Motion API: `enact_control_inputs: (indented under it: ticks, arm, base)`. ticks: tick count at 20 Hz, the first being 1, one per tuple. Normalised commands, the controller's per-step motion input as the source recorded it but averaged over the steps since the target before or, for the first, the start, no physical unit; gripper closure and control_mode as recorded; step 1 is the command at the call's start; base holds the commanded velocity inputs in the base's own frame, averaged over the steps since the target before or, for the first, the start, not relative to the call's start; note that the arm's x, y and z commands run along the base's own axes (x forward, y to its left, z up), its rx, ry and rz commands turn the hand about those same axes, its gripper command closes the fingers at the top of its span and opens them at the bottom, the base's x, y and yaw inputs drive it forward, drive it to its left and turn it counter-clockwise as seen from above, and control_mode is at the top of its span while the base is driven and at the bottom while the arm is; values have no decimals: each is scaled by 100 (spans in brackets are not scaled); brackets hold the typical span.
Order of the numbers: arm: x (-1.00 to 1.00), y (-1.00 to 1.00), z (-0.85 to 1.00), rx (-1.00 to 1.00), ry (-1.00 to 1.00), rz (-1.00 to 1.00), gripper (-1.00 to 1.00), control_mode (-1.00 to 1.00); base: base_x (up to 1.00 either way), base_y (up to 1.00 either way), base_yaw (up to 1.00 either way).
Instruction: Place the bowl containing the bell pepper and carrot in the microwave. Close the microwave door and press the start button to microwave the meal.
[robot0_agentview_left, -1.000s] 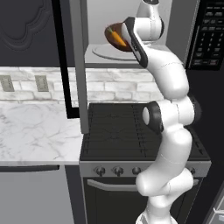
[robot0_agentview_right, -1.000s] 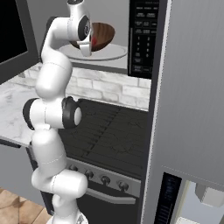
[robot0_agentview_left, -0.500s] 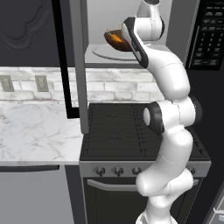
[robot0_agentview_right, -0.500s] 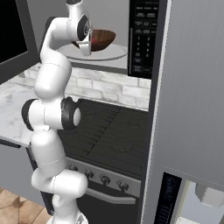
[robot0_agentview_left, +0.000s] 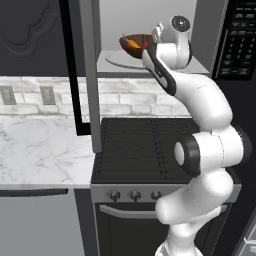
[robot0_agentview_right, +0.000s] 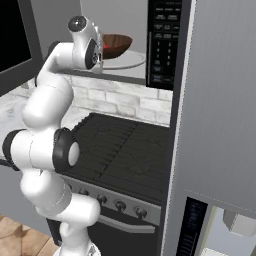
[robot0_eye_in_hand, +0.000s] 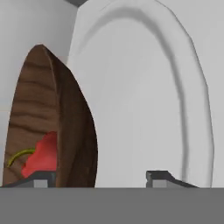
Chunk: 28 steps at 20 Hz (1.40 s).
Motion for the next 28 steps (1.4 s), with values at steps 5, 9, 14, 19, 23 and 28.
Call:
enact_control_inputs:
  ticks: [5,9,14,19,23,28]
  arm:
    - [-48,0,30,0,-21,0,-100,-100]
    - [-75,0,63,-2,-5,0,-100,-100]
    - [-79,0,75,-6,0,0,-100,-100]
    - [-100,0,24,-11,10,0,-100,-100]
    - [-100,0,0,-13,13,0,-100,-100]
    - [-100,3,0,-13,2,3,-100,-100]
  base:
    - [0,0,0]
    - [0,0,0]
    - [0,0,0]
    - [0,0,0]
    - [0,0,0]
    - [0,0,0]
